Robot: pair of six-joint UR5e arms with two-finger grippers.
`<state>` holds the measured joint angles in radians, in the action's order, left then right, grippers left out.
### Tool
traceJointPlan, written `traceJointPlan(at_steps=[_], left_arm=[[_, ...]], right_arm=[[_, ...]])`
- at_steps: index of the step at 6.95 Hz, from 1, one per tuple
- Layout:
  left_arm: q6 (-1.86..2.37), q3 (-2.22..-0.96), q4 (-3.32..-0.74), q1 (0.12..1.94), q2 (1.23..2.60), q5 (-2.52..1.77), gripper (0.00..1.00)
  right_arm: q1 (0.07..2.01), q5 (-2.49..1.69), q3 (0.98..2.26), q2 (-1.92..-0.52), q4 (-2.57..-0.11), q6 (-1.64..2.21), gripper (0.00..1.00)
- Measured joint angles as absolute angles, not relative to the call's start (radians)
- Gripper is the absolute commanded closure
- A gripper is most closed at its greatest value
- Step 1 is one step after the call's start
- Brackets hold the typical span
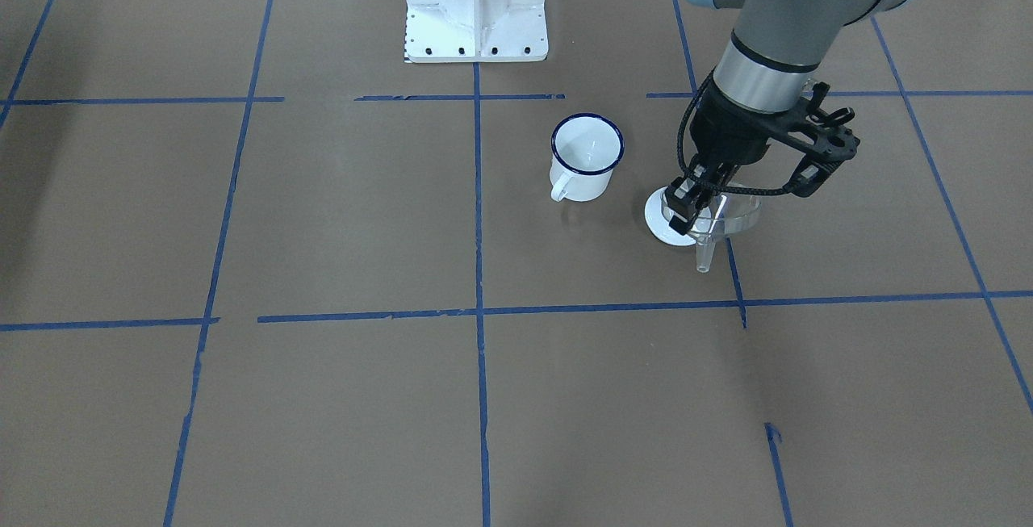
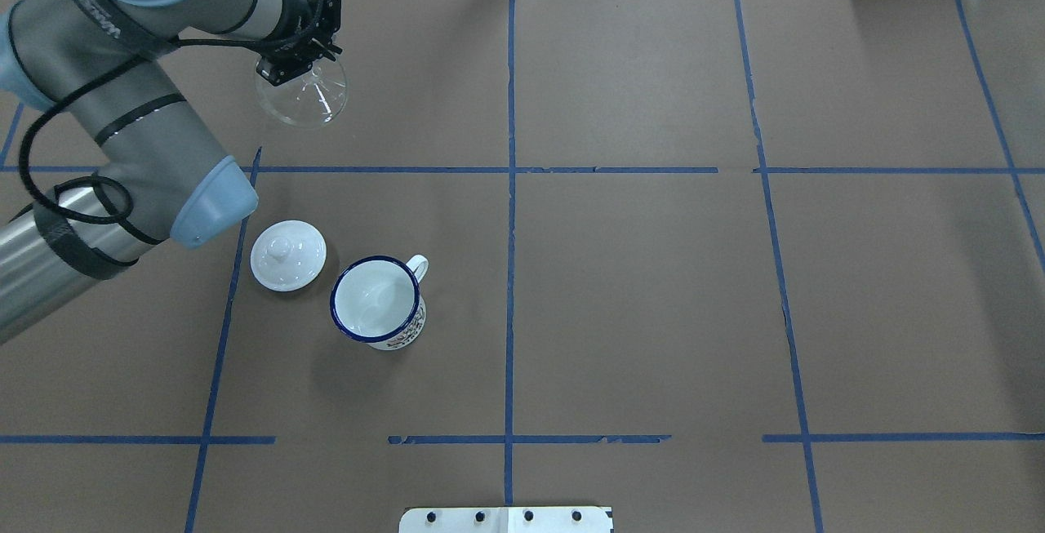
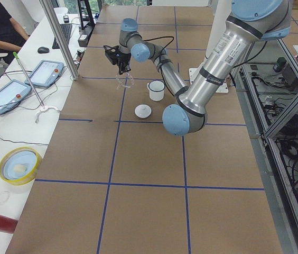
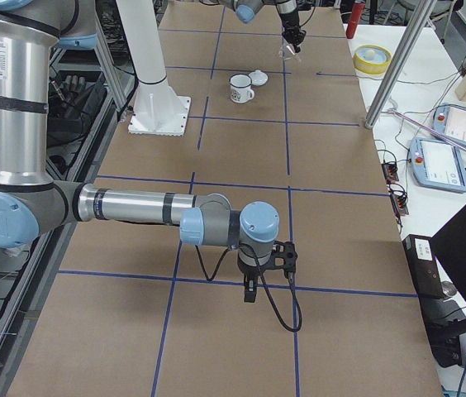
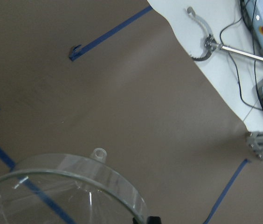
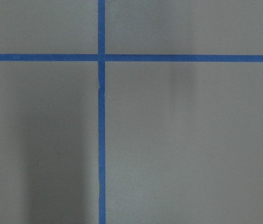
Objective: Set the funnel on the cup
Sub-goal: 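Carry the funnel over the open mug and lower it in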
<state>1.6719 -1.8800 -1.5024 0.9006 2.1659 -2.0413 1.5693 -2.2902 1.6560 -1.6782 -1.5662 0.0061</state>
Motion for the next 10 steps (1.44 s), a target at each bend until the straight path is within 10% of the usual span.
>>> traceJointPlan(at_steps=[10], left_arm=[[1.624,-1.914,-1.361,0.622,2.207,-2.186,1.0]], right_arm=[[1.569,-2.29,1.656,-1.678,-1.566,0.006,0.0]])
